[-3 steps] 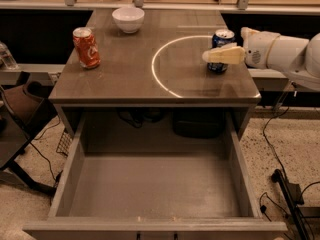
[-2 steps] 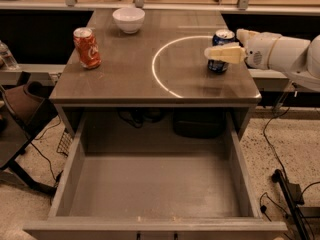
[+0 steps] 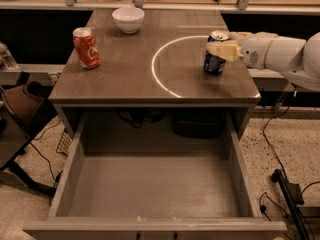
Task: Move pepsi can near coke can
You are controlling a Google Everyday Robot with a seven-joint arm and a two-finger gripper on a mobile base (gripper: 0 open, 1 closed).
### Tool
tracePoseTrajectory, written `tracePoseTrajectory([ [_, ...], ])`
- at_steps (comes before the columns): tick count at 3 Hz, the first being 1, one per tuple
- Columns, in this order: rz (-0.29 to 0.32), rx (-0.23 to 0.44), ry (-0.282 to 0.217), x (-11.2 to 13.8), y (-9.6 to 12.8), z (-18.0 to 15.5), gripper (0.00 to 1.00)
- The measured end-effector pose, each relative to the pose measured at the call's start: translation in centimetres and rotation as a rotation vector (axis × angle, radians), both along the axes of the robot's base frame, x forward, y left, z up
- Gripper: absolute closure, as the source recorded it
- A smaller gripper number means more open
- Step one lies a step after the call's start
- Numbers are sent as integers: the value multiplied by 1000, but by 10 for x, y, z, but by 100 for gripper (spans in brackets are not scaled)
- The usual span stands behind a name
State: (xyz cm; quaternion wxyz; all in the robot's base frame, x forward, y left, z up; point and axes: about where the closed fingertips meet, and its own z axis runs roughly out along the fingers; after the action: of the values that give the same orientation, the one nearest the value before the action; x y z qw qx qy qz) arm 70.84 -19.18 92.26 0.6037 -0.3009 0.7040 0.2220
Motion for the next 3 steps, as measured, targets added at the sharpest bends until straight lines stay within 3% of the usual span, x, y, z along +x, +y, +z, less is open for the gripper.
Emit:
tracePoseTrajectory([
  [1, 4, 1, 1, 0, 3, 0, 87],
  [2, 9, 1, 1, 1, 6, -1, 100],
  [3, 39, -39, -19, 3, 18, 19, 100],
])
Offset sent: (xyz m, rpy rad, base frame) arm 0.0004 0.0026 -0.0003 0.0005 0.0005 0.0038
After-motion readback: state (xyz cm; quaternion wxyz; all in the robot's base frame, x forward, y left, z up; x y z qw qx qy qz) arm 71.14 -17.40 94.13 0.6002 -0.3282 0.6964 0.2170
